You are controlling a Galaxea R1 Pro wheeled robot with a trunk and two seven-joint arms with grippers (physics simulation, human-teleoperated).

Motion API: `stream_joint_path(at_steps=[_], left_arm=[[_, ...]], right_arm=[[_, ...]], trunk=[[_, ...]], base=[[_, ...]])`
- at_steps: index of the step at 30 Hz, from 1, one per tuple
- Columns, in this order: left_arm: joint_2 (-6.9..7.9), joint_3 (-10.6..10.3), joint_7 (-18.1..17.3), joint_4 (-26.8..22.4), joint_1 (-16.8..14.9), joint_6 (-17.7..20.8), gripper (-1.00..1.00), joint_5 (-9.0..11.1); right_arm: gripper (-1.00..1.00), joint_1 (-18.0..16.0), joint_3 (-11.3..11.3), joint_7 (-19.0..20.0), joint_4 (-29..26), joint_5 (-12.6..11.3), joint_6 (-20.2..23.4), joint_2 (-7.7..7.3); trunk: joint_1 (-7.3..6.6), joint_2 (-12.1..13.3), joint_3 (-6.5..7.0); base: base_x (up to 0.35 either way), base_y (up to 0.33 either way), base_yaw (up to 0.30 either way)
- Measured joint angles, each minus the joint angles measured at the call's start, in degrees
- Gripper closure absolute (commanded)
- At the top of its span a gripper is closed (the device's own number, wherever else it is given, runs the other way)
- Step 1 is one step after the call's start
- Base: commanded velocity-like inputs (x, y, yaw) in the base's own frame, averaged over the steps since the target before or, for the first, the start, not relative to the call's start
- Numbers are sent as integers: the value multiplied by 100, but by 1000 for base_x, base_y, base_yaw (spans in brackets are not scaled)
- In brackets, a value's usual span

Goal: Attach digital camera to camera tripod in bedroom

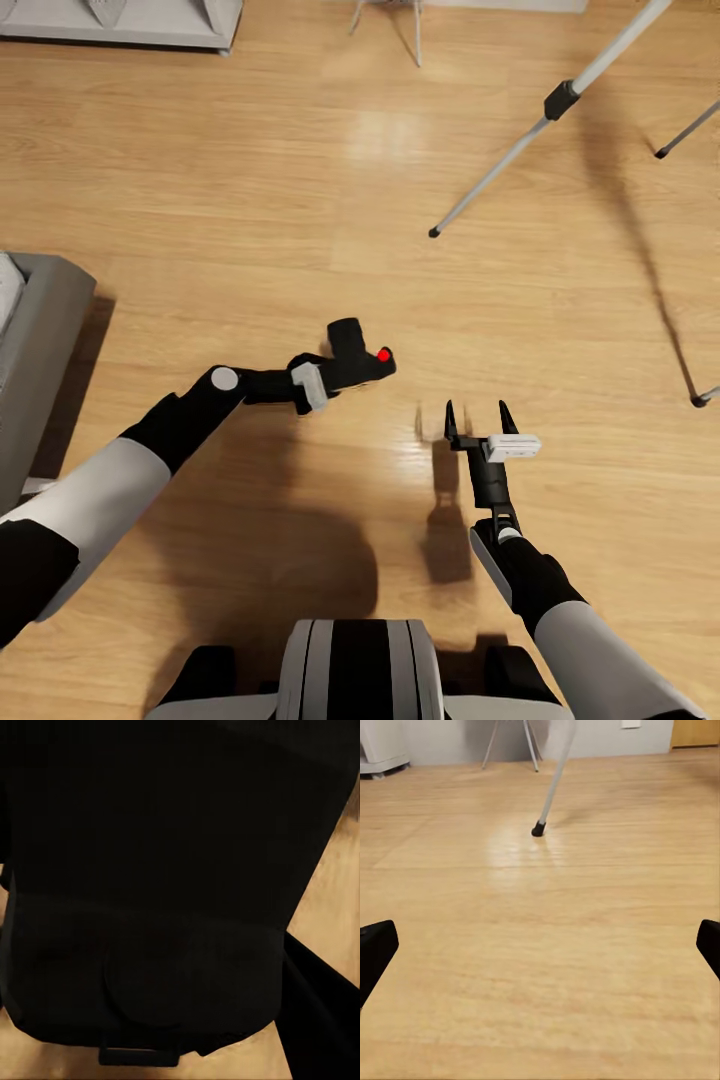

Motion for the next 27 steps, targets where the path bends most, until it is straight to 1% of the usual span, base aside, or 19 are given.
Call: stream_joint_path(at_steps=[2,4,5,8,10,11,17,18,22,23,25,27], left_arm=[[20,117,-1,-145,2,70,100,10],[38,263,-11,-305,2,221,100,17],[50,417,-42,-480,3,469,100,14],[57,615,-144,-750,4,1032,100,-19],[56,712,-237,-946,5,1521,100,-9],[55,782,-327,-1165,5,2030,100,2],[85,922,-537,-2015,6,3616,100,29],[122,945,-613,-2310,6,4152,100,43],[266,970,-838,-2875,7,5148,100,36],[336,975,-998,-3117,10,5511,100,53],[384,979,-1209,-3352,13,5766,100,60],[413,981,-1465,-3561,15,5928,100,68]], right_arm=[[-100,0,0,0,-2,2,0,0],[-100,0,0,0,-1,3,0,0],[-100,0,0,0,-3,4,0,0],[-100,0,0,0,0,2,0,0],[-100,0,0,0,1,3,0,0],[-100,0,0,0,0,2,0,0],[-100,0,0,0,2,2,0,0],[-100,0,0,0,2,3,0,0],[-100,0,0,0,1,4,0,0],[-100,0,0,0,2,3,0,0],[-100,0,0,0,2,3,0,0],[-100,0,0,0,2,0,0,0]], trunk=[[0,0,19],[0,0,37],[0,0,47],[0,0,75],[0,0,93],[0,0,103],[0,0,158],[0,0,168],[0,0,205],[0,0,214],[0,0,233],[0,0,251]], base=[[0,0,0],[0,0,0],[0,0,0],[0,0,0],[0,0,0],[0,0,0],[0,0,0],[0,0,0],[0,0,0],[0,0,0],[0,0,0],[0,0,0]])
